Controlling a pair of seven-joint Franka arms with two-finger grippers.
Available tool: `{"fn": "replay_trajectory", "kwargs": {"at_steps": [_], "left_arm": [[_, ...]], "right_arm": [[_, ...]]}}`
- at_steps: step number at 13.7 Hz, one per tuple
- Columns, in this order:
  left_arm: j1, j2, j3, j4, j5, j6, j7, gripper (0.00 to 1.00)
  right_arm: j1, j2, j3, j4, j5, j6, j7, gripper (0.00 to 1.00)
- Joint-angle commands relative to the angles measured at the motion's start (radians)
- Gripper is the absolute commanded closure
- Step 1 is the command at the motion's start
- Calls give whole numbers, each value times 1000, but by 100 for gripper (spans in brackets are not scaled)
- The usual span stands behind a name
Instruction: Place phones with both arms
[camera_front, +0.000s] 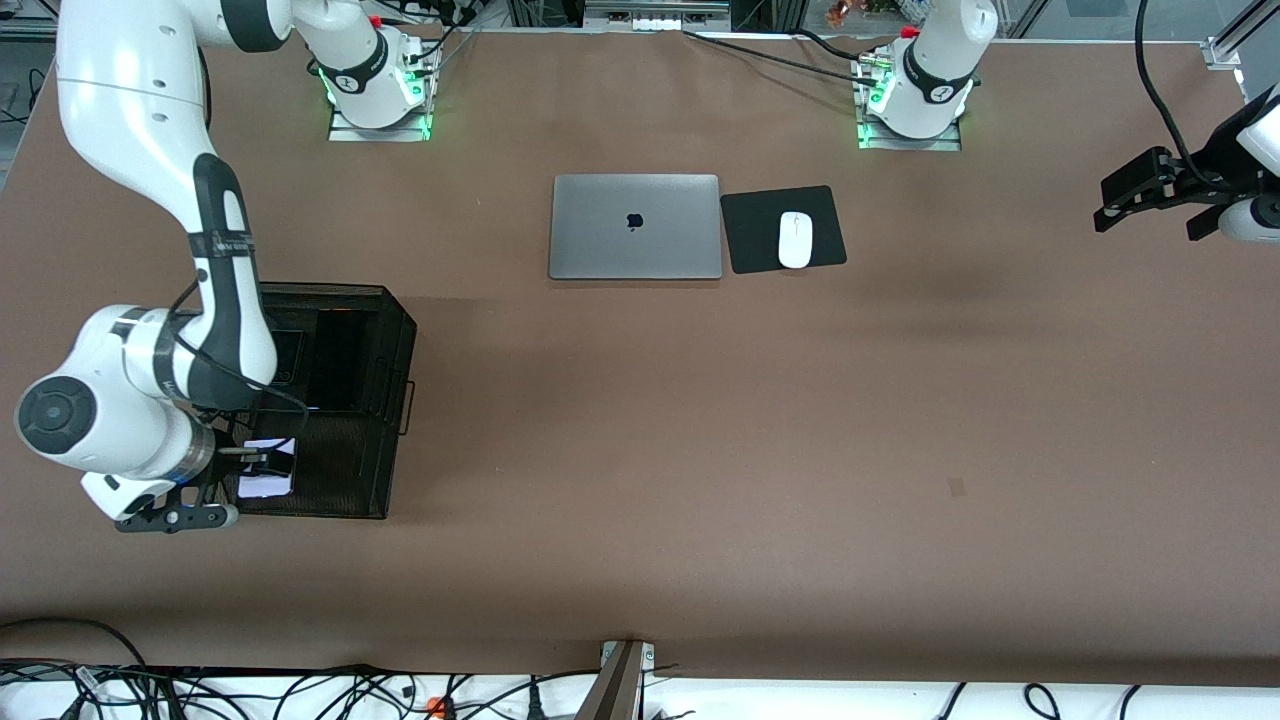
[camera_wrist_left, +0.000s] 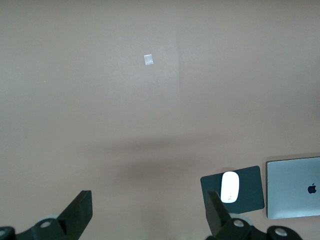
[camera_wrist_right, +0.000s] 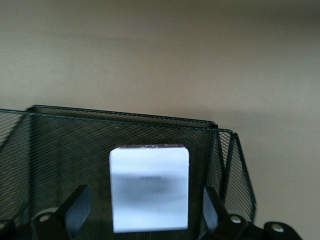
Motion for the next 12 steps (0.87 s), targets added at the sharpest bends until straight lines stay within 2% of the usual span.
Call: {"fn": "replay_trajectory", "kwargs": {"at_steps": [1,4,7,9,12], "left_arm": [[5,-9,-3,-3,-14,-11,-11,0],[5,-10,-1,-3,-16,-13,-9,0],[5,-10,0,-3,-16,-13,-9,0],[5,-9,0,-3,-16,-13,-9,0],[5,-10,0,-3,-16,-13,-9,0]], "right_arm": [[-9,-48,13,80,11,-162,-9,0],[-1,-152,14,94,12,-332,1,0],[7,-307,22,70,14,-554,87,0],[36,-432,23,-22,5,-589,112,0],[73,-618,23,-241,-15,-532,144,0]]}}
